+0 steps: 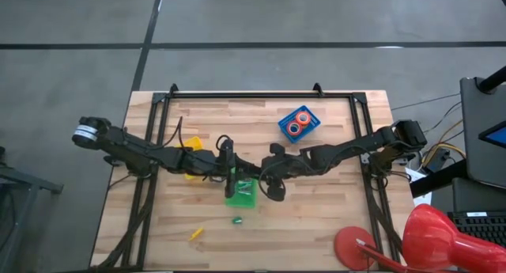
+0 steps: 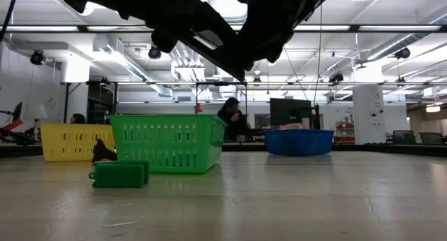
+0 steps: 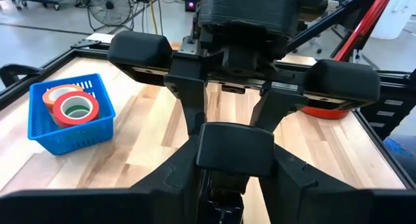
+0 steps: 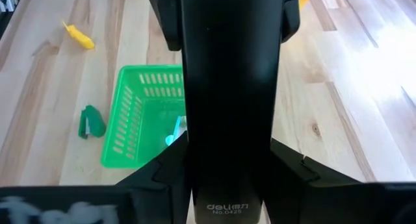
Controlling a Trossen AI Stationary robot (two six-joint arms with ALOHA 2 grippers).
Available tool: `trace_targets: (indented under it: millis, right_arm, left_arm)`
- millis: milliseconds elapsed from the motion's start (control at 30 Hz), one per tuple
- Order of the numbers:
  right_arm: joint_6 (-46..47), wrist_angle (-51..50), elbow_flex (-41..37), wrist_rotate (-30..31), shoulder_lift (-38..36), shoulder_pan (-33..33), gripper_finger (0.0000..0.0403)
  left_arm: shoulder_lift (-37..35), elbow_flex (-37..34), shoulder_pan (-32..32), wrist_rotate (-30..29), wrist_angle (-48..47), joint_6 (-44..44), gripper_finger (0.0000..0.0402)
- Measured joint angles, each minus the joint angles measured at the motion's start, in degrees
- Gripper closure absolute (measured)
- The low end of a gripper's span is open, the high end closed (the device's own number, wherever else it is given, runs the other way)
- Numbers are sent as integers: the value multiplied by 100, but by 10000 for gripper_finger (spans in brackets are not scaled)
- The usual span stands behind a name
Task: Pick and place Stapler, Stapler remover, tape
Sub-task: Put the black stapler into the yellow bin
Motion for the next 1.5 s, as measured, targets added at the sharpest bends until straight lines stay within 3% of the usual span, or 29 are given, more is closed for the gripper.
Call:
trace_targets:
  millis: [300, 500, 767, 1000, 1167, 1500]
  right_arm:
    - [213, -482, -2, 44, -4, 11, 217]
    - [317, -820, -26, 53, -4, 11, 184]
    - [447, -964, -224, 57, -9, 178, 172]
    - [709, -956, -396, 66, -9, 331, 179]
    - [724, -943, -422, 61, -9, 422, 177]
    - [724, -911, -422, 68, -9, 428, 177]
  left_arm:
    - [-196, -22, 0, -55, -330, 6, 275]
    - [-513, -145, -28, -404, -613, -236, 275]
    - [-1278, -1021, -133, -1840, -714, -1060, 275]
    - [-2244, -1946, -355, -2462, -752, -1484, 274]
    - [-3024, -2444, -502, -2598, -798, -1607, 274]
    - [-4527, -2299, -622, -2510, -3167, -1510, 273]
